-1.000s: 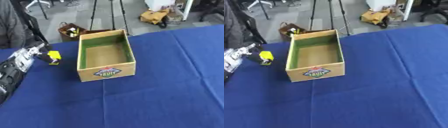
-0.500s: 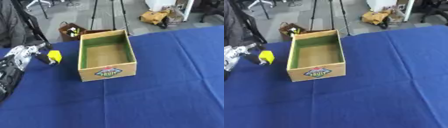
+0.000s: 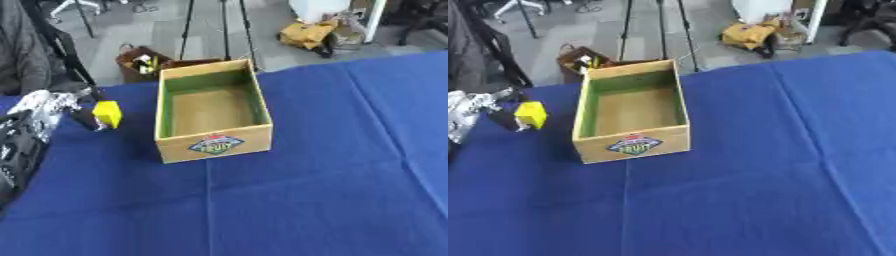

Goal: Pick up objects on the table and place them in the box.

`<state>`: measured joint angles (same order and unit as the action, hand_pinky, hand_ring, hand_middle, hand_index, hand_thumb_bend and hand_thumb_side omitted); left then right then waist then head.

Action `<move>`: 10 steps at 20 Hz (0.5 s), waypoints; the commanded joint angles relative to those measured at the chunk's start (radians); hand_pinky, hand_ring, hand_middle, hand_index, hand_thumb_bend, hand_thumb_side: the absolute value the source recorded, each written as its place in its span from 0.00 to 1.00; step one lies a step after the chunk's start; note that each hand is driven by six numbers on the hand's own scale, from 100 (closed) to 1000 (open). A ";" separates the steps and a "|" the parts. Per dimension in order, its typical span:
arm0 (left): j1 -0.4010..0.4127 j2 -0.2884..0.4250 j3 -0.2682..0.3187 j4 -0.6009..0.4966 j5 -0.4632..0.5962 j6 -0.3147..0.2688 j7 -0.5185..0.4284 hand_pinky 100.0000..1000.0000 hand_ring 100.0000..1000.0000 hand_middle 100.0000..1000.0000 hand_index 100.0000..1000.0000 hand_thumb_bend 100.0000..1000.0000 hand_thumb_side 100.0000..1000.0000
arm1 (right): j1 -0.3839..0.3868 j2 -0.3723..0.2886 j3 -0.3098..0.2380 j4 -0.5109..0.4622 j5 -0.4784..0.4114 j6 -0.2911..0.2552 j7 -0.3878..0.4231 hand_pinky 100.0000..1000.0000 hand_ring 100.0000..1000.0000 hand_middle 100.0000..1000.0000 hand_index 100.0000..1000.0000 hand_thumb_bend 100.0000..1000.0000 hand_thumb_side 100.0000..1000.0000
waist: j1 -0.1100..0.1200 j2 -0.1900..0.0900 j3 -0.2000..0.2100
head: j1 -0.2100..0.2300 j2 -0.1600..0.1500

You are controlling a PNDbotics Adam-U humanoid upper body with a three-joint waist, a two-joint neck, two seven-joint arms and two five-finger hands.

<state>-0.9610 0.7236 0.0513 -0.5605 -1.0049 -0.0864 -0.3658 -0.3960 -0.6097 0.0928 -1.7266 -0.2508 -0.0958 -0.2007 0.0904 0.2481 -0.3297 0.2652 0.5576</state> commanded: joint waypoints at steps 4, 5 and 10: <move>-0.023 0.008 0.030 -0.009 -0.052 -0.017 -0.009 0.88 0.78 0.70 0.79 0.44 0.12 | -0.010 -0.012 -0.004 -0.005 -0.009 -0.003 0.006 0.46 0.62 0.68 0.76 0.00 0.89 | -0.005 -0.009 0.001 | -0.003 -0.012; -0.023 0.004 0.031 -0.009 -0.052 -0.017 -0.008 0.86 0.74 0.66 0.76 0.41 0.12 | -0.010 -0.011 -0.004 -0.005 -0.009 -0.003 0.006 0.46 0.62 0.68 0.76 0.00 0.89 | -0.005 -0.008 0.000 | -0.003 -0.012; -0.020 -0.003 0.031 -0.007 -0.050 -0.009 0.014 0.77 0.57 0.47 0.61 0.32 0.11 | -0.011 -0.009 -0.004 -0.003 -0.011 -0.004 0.009 0.46 0.62 0.68 0.76 0.00 0.89 | -0.007 -0.005 -0.003 | -0.002 -0.010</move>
<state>-0.9614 0.6999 0.0726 -0.5588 -1.0473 -0.0970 -0.3598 -0.3960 -0.6021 0.0936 -1.7211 -0.2526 -0.0970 -0.1945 0.0902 0.2583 -0.3320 0.2630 0.5527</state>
